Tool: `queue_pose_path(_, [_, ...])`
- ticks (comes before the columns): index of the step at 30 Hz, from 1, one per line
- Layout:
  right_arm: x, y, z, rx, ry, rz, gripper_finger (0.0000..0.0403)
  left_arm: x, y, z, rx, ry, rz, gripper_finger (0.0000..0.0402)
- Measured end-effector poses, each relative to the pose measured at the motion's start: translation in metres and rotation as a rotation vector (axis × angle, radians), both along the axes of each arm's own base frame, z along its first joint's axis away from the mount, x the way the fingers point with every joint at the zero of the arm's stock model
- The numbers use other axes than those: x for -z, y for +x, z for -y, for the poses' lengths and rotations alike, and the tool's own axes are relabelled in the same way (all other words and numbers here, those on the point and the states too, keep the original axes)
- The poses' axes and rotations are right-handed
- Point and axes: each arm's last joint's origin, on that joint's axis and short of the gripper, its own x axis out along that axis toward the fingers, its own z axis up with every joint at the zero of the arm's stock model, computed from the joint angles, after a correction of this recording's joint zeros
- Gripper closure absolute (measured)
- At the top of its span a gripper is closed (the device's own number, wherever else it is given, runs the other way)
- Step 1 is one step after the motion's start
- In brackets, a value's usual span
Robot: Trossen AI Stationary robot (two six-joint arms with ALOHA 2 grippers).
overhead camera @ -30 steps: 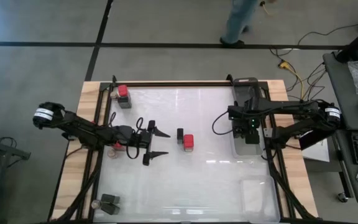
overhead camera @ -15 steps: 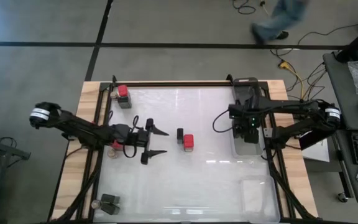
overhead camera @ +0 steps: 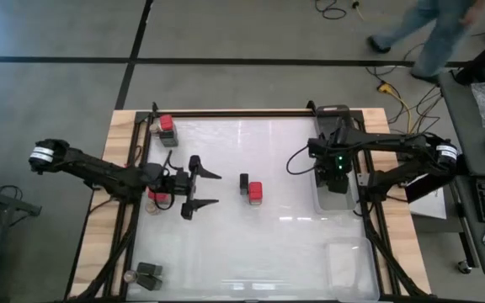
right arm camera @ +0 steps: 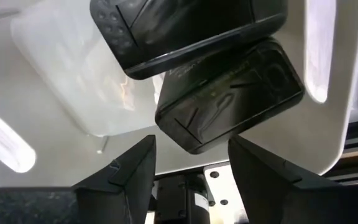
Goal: Sort spices by type
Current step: Put the green seasoning can into the gray bin
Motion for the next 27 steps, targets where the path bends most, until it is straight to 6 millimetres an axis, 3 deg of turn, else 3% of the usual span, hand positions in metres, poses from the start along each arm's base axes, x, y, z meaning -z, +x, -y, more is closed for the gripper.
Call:
queue_pose_path(15, [-0.012, 0.008, 0.002, 0.001, 0.033, 0.063, 0.0215, 0.003, 0.001, 0.001, 0.002, 0.005, -0.017, 0.0075])
queue_pose_path(22, [-0.013, 0.004, 0.000, -0.004, 0.041, 0.015, 0.0211, 0.003, 0.001, 0.001, 0.003, 0.005, -0.022, 0.0075])
queue_pose_path(27, [-0.027, 0.004, 0.001, -0.017, 0.033, 0.006, 0.0201, 0.003, 0.001, 0.001, 0.003, 0.006, -0.025, 0.0075])
